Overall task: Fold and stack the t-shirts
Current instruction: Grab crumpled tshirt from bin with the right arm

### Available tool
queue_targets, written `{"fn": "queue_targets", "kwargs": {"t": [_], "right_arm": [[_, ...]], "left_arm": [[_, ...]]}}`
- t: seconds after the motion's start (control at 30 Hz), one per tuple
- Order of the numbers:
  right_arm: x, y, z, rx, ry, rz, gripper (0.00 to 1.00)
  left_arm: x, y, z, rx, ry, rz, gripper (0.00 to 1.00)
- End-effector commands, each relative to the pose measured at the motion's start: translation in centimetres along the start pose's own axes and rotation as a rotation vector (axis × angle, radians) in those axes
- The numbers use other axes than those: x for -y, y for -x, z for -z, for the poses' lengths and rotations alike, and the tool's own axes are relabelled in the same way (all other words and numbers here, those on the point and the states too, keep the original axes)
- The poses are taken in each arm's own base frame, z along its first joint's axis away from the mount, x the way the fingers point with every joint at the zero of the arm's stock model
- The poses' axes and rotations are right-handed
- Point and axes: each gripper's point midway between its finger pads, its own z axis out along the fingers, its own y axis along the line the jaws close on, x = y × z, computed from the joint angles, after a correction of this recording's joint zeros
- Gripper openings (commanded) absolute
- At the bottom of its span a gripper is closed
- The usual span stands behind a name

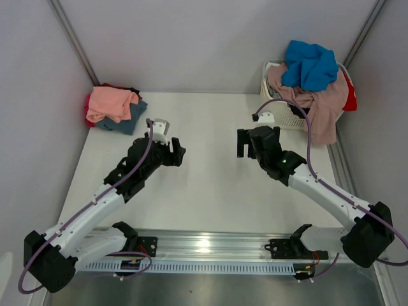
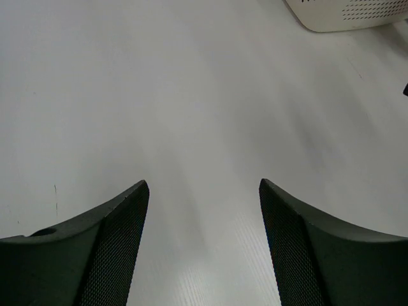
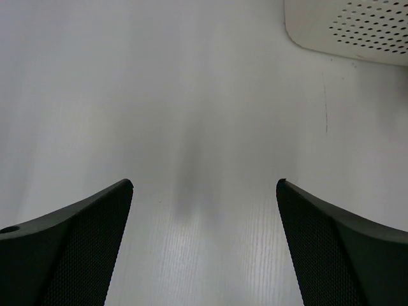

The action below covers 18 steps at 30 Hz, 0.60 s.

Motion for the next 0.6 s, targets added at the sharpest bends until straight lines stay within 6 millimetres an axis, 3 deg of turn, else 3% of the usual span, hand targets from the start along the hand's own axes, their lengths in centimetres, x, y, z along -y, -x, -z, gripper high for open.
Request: {"fn": "queue_targets", "kwargs": {"t": [0.0,0.4,0.5,0.57], "right_arm": [[-0.9,2.2,0.6,0.060,0.037,-0.024,0.98],[-0.6,2.3,1.2,0.085,0.055,-0.017,1.00],[-0.3,2.8,0.4,0.099,0.014,0.004,0.99],[1.3,3.4,-0.3,0.104,-0.107,0.031,0.99]], "left_arm": [[0.4,1.0,0.4,0.043,-0.017,-0.015,0.74],[1.2,1.2,0.8,0.056,-0.053,-0.022,0.74],[1.5,1.3,0.8,0.061,-0.063,-0.026,0.74],[1.5,1.2,0.7,0.060,-0.058,-0.027,0.73]]}}
